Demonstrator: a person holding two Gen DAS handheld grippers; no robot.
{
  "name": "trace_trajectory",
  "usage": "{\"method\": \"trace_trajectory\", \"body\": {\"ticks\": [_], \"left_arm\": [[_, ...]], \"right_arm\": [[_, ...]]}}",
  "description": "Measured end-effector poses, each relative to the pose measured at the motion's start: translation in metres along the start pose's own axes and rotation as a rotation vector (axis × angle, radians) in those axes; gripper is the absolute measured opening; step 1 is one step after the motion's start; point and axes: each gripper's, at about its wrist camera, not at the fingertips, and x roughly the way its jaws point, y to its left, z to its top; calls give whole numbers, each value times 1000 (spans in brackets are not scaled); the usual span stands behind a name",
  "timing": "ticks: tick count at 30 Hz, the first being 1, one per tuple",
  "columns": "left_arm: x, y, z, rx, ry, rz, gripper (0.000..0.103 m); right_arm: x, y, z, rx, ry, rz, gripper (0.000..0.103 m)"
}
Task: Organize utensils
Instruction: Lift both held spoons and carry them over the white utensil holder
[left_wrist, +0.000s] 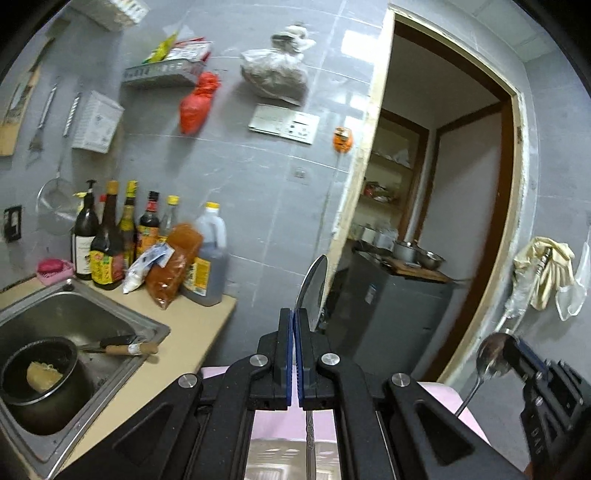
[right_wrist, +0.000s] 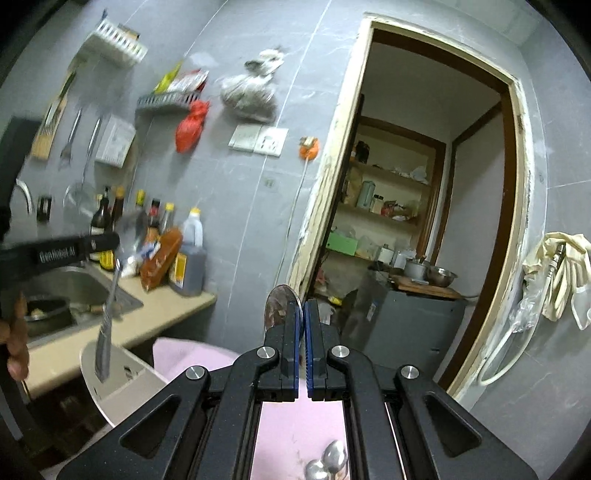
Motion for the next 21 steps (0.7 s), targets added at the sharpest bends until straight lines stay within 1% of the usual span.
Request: {"method": "trace_trajectory", "body": {"ticks": [5, 10, 17, 21], "left_arm": [[3, 12, -19, -6, -31, 9, 2], [5, 13, -39, -13, -57, 8, 2], [5, 5, -66, 31, -63, 0, 2], [6, 4, -73, 43, -43, -7, 2]], "right_arm": [[6, 12, -20, -31, 21, -22, 3], [7, 21, -35, -32, 21, -38, 3], [6, 32, -40, -41, 4, -34, 3], [3, 32, -43, -44, -7, -18, 3]]}}
